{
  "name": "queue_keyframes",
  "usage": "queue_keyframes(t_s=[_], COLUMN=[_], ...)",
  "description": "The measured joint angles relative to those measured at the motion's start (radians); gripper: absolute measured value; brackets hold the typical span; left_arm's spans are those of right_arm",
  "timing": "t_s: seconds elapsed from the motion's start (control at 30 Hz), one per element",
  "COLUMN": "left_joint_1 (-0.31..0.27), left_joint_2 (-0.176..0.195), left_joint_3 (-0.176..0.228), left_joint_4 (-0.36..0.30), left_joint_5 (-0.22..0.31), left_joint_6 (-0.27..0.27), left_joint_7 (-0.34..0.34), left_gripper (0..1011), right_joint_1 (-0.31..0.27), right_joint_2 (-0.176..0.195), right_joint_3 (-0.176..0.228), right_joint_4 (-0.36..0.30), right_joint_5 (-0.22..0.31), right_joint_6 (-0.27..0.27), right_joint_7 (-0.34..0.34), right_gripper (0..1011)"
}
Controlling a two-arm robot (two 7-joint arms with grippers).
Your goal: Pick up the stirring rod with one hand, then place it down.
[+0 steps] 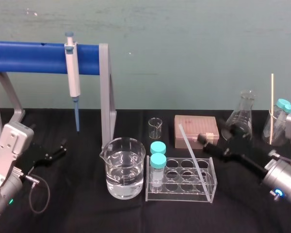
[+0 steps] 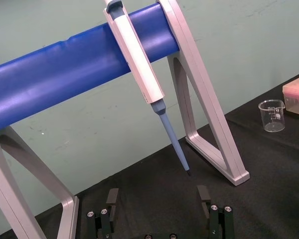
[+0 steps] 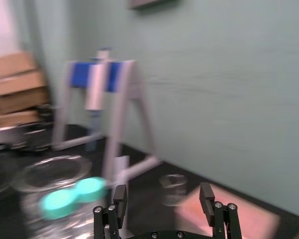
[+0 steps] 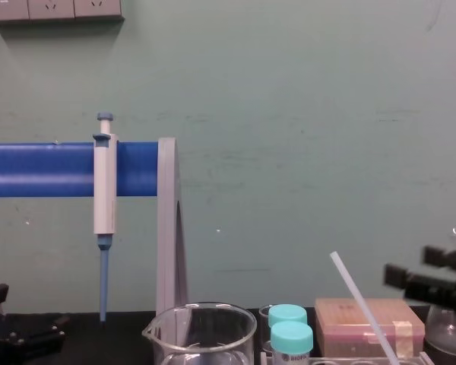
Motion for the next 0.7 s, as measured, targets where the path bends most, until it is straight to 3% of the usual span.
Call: queue_keyframes(t_s=[0.1, 0.13, 0.17, 0.23, 0.47, 0.7], left_joint_1=[0.0, 0.0, 0.0, 0.0, 0.0, 0.0], left_joint_2=[0.0, 0.0, 0.0, 0.0, 0.0, 0.0], left_joint_3=[0.0, 0.0, 0.0, 0.0, 0.0, 0.0], left_joint_4=[0.0, 0.0, 0.0, 0.0, 0.0, 0.0], left_joint_5=[0.0, 0.0, 0.0, 0.0, 0.0, 0.0], left_joint_6=[0.0, 0.0, 0.0, 0.0, 0.0, 0.0], left_joint_7=[0.0, 0.0, 0.0, 0.0, 0.0, 0.0], left_gripper=[1000, 1000, 1000, 1000, 1000, 1000], right_joint_1=[-0.022, -0.033, -0.033, -0.043, -0.044, -0.04], right_joint_2=[-0.01, -0.019, -0.019, -0.038, -0.068, -0.085], right_joint_3=[0.037, 0.054, 0.054, 0.072, 0.075, 0.072], right_joint_4=[-0.03, -0.041, -0.041, -0.041, 0.008, 0.03], right_joint_5=[-0.049, -0.077, -0.077, -0.128, -0.172, -0.188], right_joint_6=[0.032, 0.062, 0.062, 0.128, 0.219, 0.245], right_joint_7=[-0.137, -0.223, -0.223, -0.347, -0.422, -0.426], right_gripper=[995, 1002, 1000, 1000, 1000, 1000])
